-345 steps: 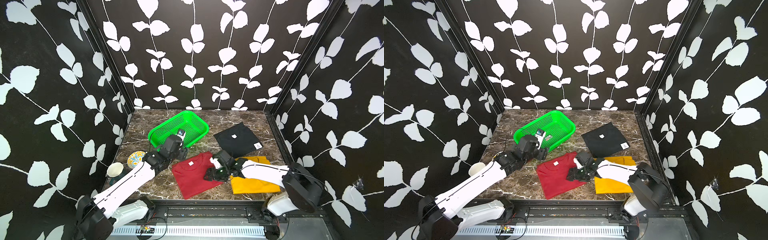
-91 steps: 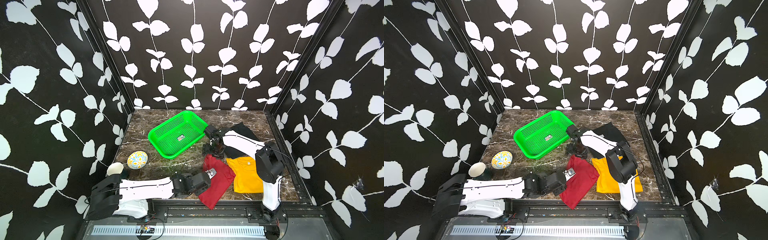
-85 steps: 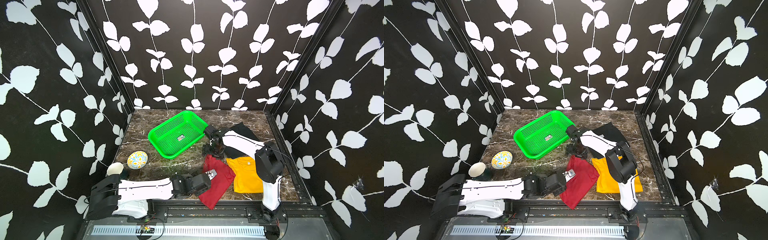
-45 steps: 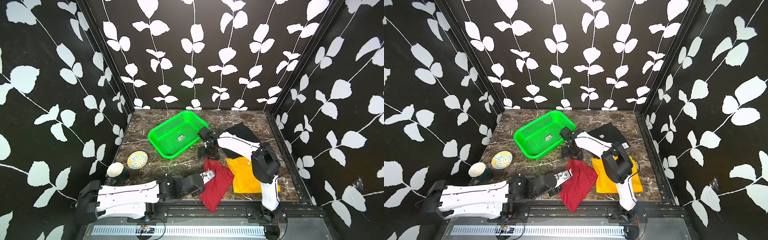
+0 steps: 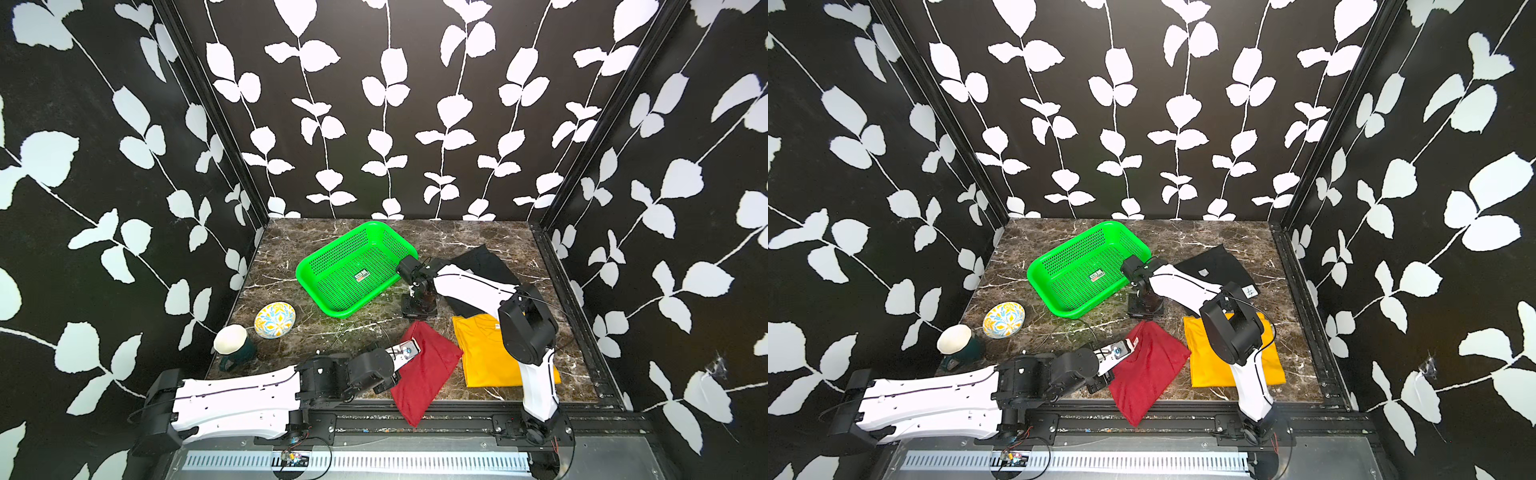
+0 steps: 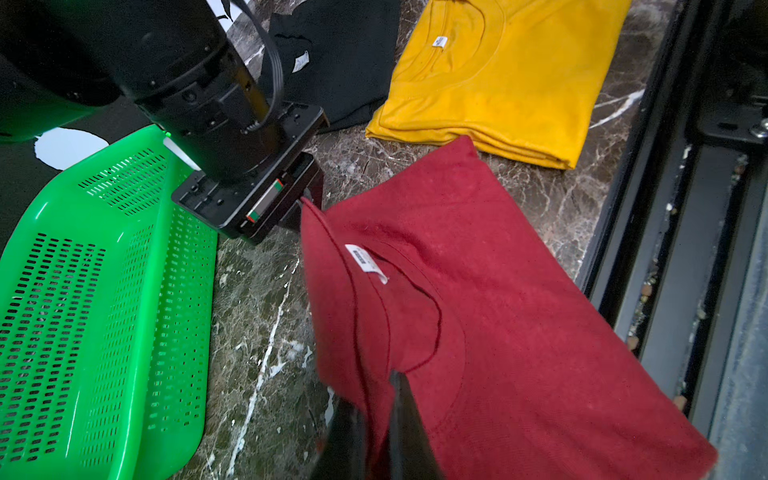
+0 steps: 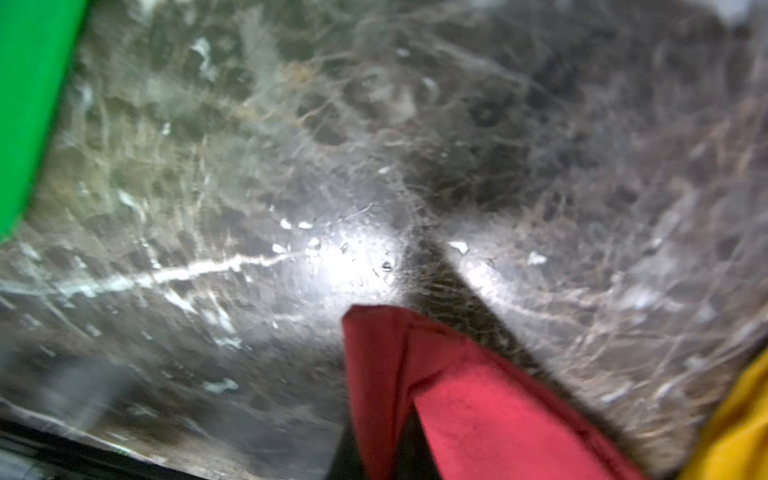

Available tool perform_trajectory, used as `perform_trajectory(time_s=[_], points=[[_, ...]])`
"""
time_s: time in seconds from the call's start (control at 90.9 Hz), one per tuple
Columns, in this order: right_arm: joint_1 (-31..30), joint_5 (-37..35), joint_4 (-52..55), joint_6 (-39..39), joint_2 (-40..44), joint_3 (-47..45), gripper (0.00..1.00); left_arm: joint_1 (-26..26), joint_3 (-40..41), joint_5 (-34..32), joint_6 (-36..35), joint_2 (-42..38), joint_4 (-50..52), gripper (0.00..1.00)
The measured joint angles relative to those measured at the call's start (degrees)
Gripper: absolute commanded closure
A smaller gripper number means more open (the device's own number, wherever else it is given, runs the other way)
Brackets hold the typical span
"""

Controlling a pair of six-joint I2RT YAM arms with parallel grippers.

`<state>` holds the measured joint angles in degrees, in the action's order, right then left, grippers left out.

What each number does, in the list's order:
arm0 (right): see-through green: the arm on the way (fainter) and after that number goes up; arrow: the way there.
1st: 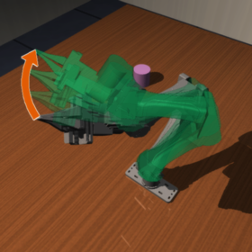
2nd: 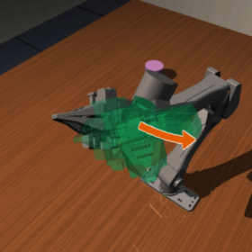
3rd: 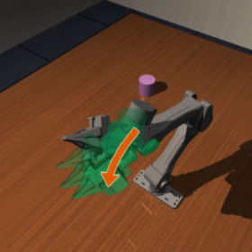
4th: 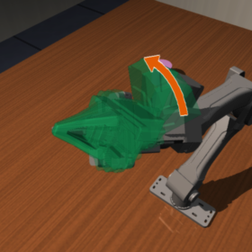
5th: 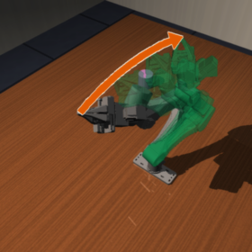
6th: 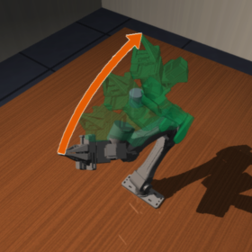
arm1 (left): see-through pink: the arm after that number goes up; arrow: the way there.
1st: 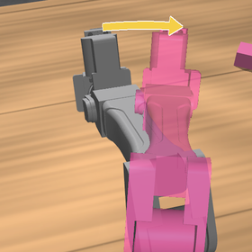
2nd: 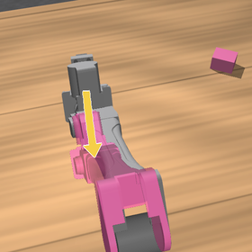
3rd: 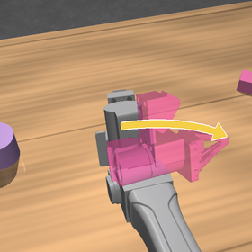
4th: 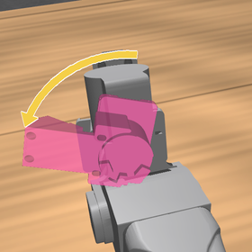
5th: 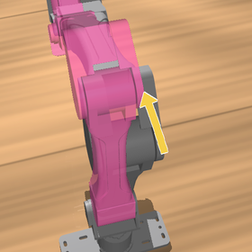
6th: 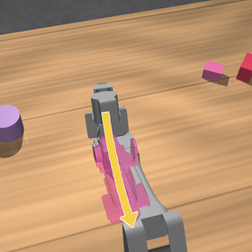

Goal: Put the folded t-shirts into the basket
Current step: Pick up the T-shirt from the center of the board.

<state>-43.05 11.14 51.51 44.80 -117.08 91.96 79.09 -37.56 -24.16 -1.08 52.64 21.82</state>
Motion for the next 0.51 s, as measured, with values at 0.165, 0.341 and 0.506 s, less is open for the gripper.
perform_trajectory(time_s=[0.165,0.341,0.506], points=[[0.7,0.6,0.0,0.3,1.1,-0.1,1.0,0.0,0.7,-1.2,0.5,-3.1,1.3,1.0],[0.7,0.0,-0.9,3.5,6.5,-0.2,1.0,0.0,0.7,-4.4,1.7,-8.2,2.7,1.0],[0.7,-2.6,-3.5,7.6,13.3,-0.1,1.0,-0.3,-0.2,-7.5,2.8,-13.0,5.1,1.0]])
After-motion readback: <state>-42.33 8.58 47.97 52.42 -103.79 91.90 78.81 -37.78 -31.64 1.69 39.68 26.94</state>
